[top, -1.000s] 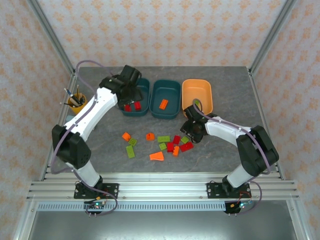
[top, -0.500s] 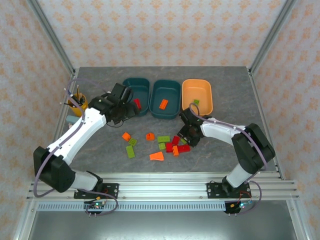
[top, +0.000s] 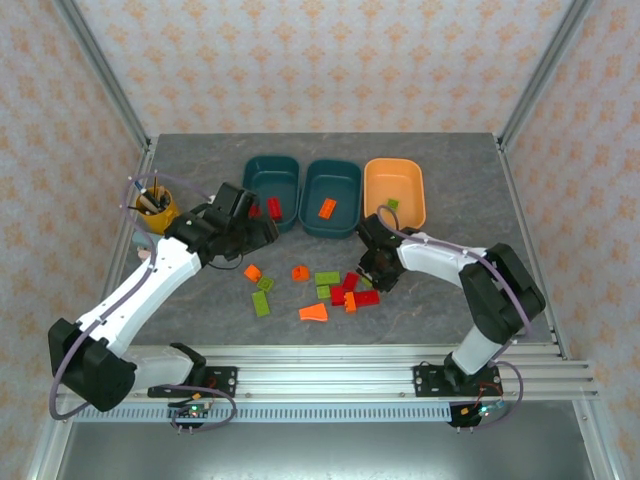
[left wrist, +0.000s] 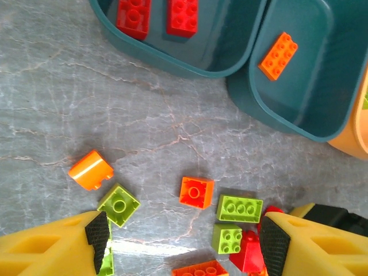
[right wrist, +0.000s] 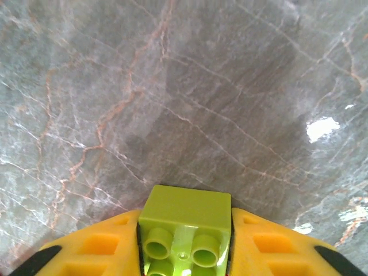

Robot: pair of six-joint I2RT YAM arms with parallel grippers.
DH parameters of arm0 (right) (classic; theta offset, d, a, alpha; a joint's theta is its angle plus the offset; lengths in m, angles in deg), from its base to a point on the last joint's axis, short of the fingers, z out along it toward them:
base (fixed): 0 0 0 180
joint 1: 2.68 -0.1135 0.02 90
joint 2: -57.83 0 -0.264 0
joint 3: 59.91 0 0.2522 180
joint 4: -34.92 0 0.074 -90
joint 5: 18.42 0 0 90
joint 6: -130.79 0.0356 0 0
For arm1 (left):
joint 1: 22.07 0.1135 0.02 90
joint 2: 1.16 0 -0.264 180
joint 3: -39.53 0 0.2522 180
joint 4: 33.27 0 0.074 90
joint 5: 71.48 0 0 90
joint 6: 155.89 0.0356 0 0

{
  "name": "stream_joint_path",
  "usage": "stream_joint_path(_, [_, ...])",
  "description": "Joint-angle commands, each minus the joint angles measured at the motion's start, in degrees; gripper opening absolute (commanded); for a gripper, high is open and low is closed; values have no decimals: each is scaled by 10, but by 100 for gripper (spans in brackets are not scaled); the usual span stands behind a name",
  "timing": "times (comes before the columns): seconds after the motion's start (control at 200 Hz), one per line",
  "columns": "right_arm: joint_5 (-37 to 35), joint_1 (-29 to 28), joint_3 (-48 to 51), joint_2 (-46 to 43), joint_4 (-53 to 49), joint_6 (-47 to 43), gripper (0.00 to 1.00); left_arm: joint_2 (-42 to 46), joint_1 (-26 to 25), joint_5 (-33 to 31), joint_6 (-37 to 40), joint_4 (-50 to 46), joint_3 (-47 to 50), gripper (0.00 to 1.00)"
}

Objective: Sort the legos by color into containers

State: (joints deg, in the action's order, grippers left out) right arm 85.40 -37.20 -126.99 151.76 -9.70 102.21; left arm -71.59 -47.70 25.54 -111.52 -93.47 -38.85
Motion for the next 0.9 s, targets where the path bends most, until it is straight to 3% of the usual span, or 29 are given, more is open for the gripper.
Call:
stream_joint_path(0.0, [-60,-3,-32,-14,-44,-22,33,26,-13,10,-9,38,17,73])
stream_joint_path(0.16, [-162,1,-120,-96,-123,-125,31,46,-31,26,-13,77,15,73])
stream_joint_path(0.285, [-183,30,-166,-119,-122,-199,31,41,-35,28,-16,98,-8,74])
stream_joint_path(0.5, [-58,113,-242,-20,-58,-302,31,-13,-34,28,-13,111,-63,75])
stream_joint_path(0.726, [36,176,-362,156,-105,-339,32,-33,-36,19,-34,133,-74,75])
stream_joint_path(0.896, [68,196,-420,249,-143,-336,36,-25,-41,10,-36,118,-67,75])
